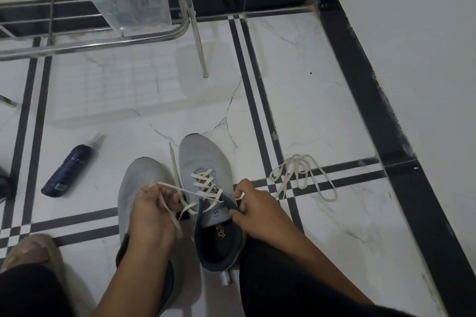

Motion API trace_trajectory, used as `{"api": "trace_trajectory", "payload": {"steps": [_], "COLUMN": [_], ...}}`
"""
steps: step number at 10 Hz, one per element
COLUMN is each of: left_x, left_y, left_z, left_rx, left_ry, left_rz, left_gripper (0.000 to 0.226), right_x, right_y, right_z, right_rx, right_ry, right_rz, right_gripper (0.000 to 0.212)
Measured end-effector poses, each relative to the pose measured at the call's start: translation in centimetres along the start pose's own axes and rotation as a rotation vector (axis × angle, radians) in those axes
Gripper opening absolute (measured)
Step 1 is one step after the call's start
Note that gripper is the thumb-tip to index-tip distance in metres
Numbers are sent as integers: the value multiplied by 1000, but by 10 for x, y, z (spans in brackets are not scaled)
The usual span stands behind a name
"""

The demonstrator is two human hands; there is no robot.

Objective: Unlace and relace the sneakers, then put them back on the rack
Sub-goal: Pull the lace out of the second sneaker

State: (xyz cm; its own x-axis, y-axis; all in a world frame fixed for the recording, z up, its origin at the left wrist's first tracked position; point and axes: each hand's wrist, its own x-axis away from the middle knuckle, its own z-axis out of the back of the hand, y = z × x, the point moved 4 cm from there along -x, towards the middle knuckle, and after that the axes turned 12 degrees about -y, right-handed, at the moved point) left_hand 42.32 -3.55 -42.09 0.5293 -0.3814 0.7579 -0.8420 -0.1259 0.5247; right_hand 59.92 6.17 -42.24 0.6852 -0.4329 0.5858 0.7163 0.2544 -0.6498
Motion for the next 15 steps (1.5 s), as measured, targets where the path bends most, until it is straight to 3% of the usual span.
{"api": "trace_trajectory", "payload": {"steps": [1,2,3,4,5,6,7,8,9,10,11,12,13,14,15], "left_x": [-9,-2,22,36,38,41,38,33,30,28,28,26,24,25,22], "left_y": [28,64,63,30,-9,-17,-14,-17,-20,-20,-21,-20,-19,-19,-17], "left_z": [13,11,-3,-12,-8,-8,-2,0,-2,-1,-1,3,7,9,9], "left_rx": [65,-823,-1414,-1623,-1784,-1848,-1767,-1758,-1800,-1774,-1797,-1786,-1752,-1739,-1766], "left_ry": [100,201,171,-157,-380,-330,-290,-307,-345,-374,-396,-392,-376,-370,-386], "left_rz": [-48,-302,-611,-359,-142,-324,-363,-324,-331,-321,-323,-331,-292,-247,-215], "left_gripper": [24,34,43,14,17,8,16,22,20,14,14,16,21,22,17], "right_x": [2,7,7,-5,-14,-18,-10,-6,-8,-14,-22,-16,-3,2,-1], "right_y": [4,-4,-25,-39,-39,-36,-24,-7,-19,-40,-41,-38,-25,-12,-20], "right_z": [3,8,18,14,-2,-6,22,30,26,5,-6,10,42,65,60], "right_rx": [45,147,303,405,536,381,-947,-1048,-45,430,488,-369,-1748,-1176,-483], "right_ry": [-13,8,174,173,143,85,40,44,-1,-16,69,63,190,309,263], "right_rz": [-38,-34,103,265,344,334,22,-144,-75,141,236,43,25,-41,-65], "right_gripper": [29,43,43,21,14,11,22,41,28,27,17,13,20,20,18]}}
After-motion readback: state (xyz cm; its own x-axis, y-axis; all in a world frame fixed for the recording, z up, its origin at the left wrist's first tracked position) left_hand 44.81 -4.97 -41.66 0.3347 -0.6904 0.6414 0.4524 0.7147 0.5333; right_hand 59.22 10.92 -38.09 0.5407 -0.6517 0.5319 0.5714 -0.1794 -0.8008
